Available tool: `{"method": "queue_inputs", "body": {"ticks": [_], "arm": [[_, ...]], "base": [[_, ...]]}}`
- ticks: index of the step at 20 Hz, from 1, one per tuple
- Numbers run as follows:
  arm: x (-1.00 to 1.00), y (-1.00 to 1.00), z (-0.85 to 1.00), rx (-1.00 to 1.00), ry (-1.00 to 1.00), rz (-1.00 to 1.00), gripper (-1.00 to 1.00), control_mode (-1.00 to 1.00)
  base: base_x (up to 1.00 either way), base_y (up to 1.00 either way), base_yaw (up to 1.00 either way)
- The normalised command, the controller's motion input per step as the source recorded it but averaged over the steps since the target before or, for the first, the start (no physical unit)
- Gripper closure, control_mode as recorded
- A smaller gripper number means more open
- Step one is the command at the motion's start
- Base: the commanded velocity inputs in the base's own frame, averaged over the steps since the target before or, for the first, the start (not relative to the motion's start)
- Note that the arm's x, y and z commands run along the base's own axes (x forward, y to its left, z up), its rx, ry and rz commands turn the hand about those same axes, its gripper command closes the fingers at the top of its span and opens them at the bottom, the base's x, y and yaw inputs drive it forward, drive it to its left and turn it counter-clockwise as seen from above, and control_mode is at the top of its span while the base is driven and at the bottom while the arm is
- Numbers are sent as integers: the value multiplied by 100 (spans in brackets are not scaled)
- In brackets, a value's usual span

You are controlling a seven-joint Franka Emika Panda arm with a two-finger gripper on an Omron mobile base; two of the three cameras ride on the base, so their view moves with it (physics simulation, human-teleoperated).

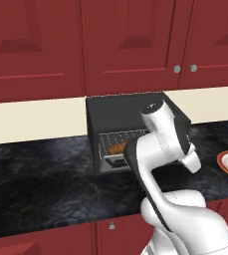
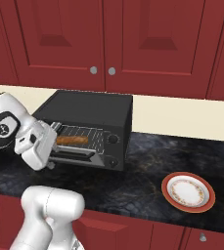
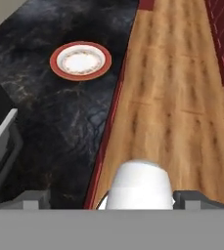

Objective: Pull the toaster oven rack outwards. Pick up the baguette from the plate and place it on the toaster oven rack. Close the toaster oven door fully and set the temperature to the lowest setting.

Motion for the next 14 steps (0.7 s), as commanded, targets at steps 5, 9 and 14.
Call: {"method": "queue_inputs", "body": {"ticks": [5, 9, 14], "arm": [[-1, -97, -4, 31, 10, 27, -100, -100], [-11, -88, 0, 41, 20, 28, -100, -100], [1, -21, -6, 17, 30, 28, -100, -100]], "base": [[0, 0, 0], [0, 0, 0], [0, 0, 0]]}}
